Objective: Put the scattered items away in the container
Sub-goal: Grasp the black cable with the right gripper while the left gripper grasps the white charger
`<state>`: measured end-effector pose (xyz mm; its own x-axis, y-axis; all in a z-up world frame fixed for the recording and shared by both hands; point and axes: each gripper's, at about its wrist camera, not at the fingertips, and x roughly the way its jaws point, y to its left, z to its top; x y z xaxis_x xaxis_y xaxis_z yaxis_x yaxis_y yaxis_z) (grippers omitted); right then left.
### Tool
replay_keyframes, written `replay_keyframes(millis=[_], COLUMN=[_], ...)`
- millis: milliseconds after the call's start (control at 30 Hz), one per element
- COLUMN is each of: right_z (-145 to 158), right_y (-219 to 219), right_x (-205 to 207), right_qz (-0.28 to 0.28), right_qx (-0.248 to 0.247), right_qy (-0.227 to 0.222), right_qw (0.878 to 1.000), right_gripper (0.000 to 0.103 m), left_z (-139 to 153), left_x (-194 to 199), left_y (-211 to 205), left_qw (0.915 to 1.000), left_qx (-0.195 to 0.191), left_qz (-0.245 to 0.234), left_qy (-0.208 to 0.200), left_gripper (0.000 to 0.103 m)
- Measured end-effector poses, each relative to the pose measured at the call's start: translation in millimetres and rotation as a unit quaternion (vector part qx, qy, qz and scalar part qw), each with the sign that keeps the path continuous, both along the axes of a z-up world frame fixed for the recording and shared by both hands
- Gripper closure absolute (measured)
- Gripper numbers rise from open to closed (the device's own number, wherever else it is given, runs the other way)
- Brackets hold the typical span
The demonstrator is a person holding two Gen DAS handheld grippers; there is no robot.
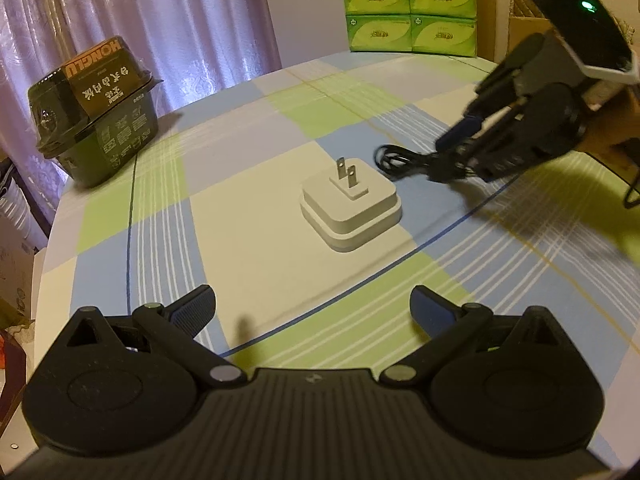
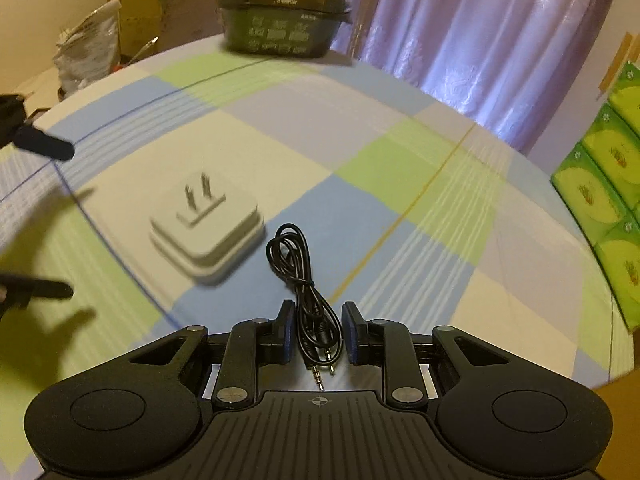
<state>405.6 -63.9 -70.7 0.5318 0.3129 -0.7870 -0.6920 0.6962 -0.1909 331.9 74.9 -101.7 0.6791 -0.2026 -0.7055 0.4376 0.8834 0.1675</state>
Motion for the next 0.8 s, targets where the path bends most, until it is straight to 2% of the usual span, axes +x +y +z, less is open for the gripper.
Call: replay_keyframes(millis=[200, 300, 400, 567, 700, 800], right_z=[-4.4, -7.2, -7.4, -9.2, -11.0, -9.8], right_y=[17.1, 25.9, 31.0, 29.2, 21.7, 8.5], right_x=[12.8, 9.0, -2.4, -37.9, -66.4, -76.1], right_qz=[0.017, 0.052, 0.086, 0.124, 0.117, 0.067], right_qx=[-0.008, -0.012, -0.015, -0.001, 0.009, 0.022], right_qy=[-0.019, -0.020, -0.017, 0.005, 0.022, 0.039], right_qw=[1.000, 0.998, 0.996, 0.992, 0.993, 0.997], right_gripper=[0.076, 0.076, 0.076, 0.076, 0.076, 0.076], left_z=[0.2, -0.6, -1.2, -0.4, 1.8, -2.8], left_x=[-0.6, -2.0, -2.9, -3.5, -3.4, -4.2], left_y=[2.0, 1.2, 3.0, 8.4, 5.8, -3.4], left_qw=[0.9999, 0.9997, 0.9995, 0.9987, 0.9963, 0.9940], left_qx=[0.003, 0.005, 0.005, -0.016, -0.053, -0.056], left_qz=[-0.009, -0.020, -0.028, -0.039, -0.049, -0.062], left_qy=[0.005, 0.011, 0.014, 0.027, 0.047, 0.071], left_gripper=[0.001, 0.001, 0.001, 0.002, 0.002, 0.006])
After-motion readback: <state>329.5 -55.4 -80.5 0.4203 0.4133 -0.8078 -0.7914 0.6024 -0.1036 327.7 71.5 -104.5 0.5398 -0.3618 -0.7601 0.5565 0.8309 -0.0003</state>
